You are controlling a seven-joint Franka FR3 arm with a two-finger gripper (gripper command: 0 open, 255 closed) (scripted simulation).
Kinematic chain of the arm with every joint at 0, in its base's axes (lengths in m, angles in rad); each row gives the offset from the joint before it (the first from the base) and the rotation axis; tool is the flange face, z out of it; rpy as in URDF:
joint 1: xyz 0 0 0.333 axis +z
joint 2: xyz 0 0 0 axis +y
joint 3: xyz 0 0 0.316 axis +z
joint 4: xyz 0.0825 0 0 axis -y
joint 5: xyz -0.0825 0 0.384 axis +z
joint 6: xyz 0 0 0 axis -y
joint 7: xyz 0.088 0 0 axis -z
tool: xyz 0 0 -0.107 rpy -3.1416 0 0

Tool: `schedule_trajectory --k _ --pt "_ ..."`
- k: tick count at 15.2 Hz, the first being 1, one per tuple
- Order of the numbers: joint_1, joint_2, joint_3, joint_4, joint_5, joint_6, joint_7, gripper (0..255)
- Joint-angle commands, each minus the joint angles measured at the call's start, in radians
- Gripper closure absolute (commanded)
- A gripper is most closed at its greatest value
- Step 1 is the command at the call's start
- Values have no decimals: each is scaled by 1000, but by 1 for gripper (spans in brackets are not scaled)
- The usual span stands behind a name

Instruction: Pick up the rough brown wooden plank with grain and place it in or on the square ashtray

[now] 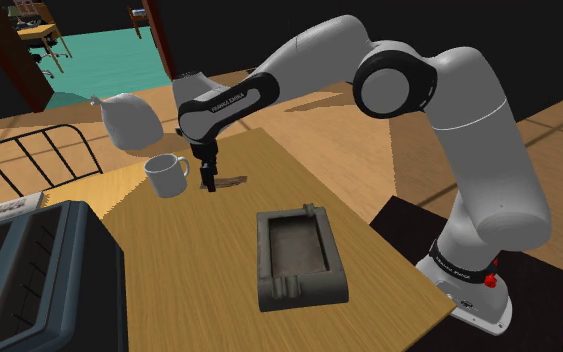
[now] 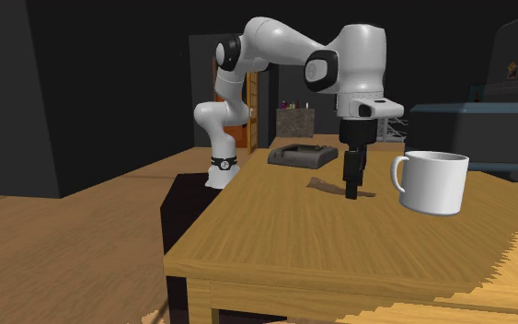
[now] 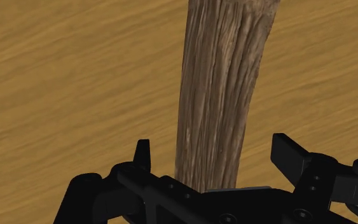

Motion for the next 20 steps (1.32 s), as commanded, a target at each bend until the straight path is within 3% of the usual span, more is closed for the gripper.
schedule_trajectory --k 1,2,3,12,20 --pt "0 0 0 0 0 0 0 0" --pt "0 0 0 0 0 0 0 0" --pt "0 0 0 0 0 0 0 255" --pt "0 0 0 0 0 0 0 255" --pt "0 -34 2 54 2 -88 1 255"
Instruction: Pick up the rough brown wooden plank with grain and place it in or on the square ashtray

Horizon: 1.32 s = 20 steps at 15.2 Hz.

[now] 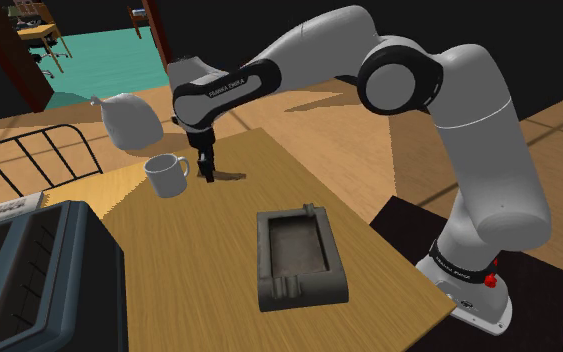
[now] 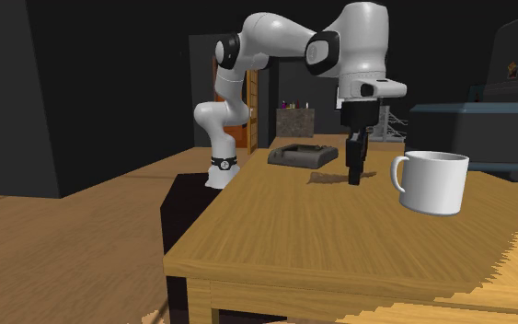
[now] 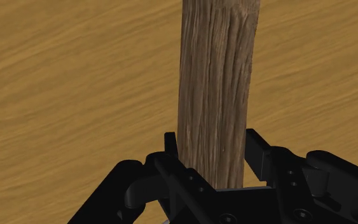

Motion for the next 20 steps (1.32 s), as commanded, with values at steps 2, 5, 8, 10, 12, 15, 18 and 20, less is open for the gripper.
schedule_trajectory --k 2,5,8,10,12,15,18,20 --pt "0 -12 1 22 1 -34 1 255" --pt "0 -20 1 49 1 -70 1 255" --pt "1 -26 2 80 2 -106 2 255" --pt "1 -29 2 103 2 -132 2 255" --pt "2 -30 2 128 2 -158 3 255" --pt "3 -30 2 161 2 -192 3 255" --pt "13 -173 12 -62 9 -110 28 255" --pt "21 -254 20 -185 15 -68 46 255"
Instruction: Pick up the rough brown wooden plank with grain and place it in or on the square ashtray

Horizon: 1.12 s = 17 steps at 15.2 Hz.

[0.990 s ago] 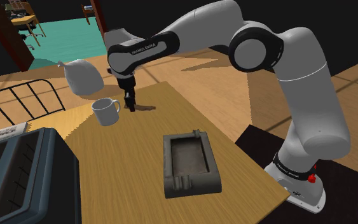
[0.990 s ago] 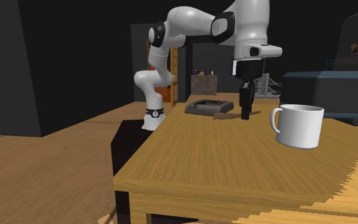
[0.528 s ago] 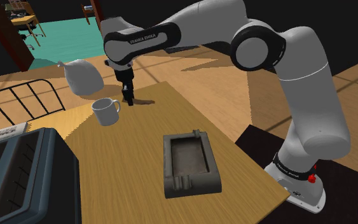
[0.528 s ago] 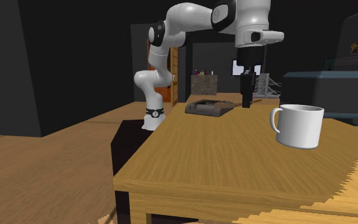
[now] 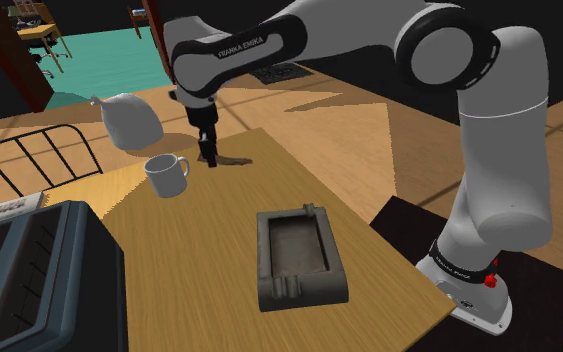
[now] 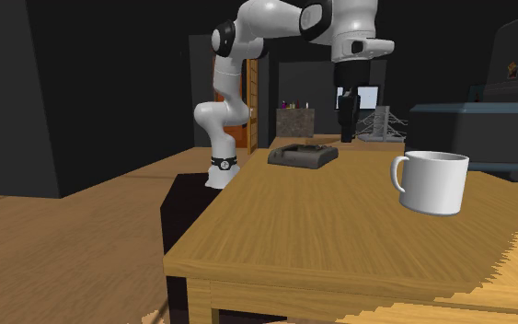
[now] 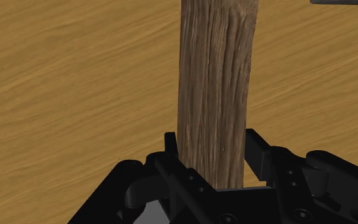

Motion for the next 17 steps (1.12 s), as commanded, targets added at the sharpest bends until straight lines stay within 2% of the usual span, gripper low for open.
schedule_trajectory --k 1,8,17 --pt "14 -83 10 -125 5 43 26 255" --pt "51 -325 46 -453 32 133 92 255" --pt "117 -600 111 -764 93 178 191 255"
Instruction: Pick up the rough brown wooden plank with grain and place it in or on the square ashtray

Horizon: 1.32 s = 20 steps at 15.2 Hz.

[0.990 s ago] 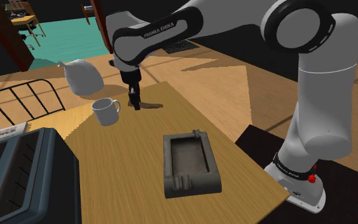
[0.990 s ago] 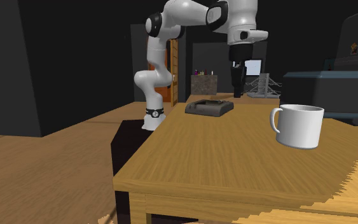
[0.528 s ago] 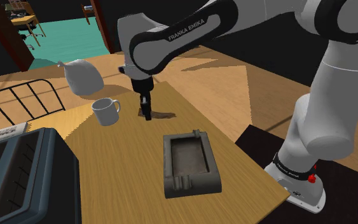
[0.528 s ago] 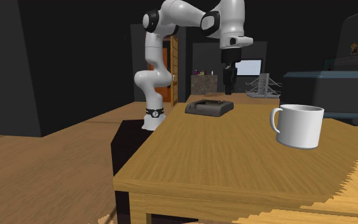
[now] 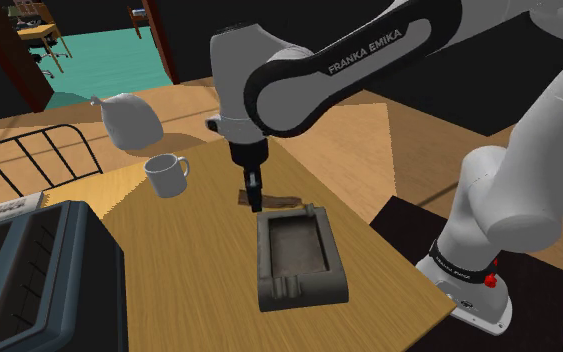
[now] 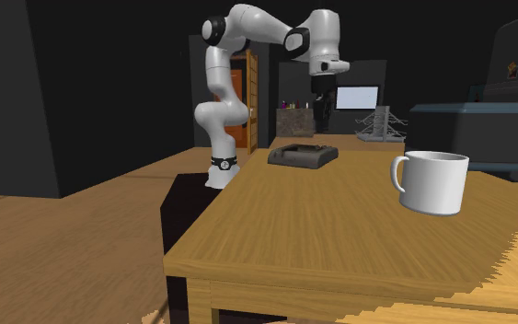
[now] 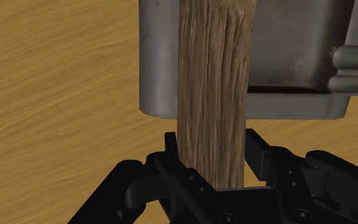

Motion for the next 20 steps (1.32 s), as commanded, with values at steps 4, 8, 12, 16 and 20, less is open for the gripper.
schedule_trajectory --k 4,8,12,16,20 --pt "49 -152 45 -144 48 -1 64 255" --pt "62 -170 60 -201 61 40 79 255" --pt "63 -148 66 -237 61 98 79 255" --pt "62 -121 71 -270 60 157 80 255" --pt "62 -100 75 -290 59 198 81 255"
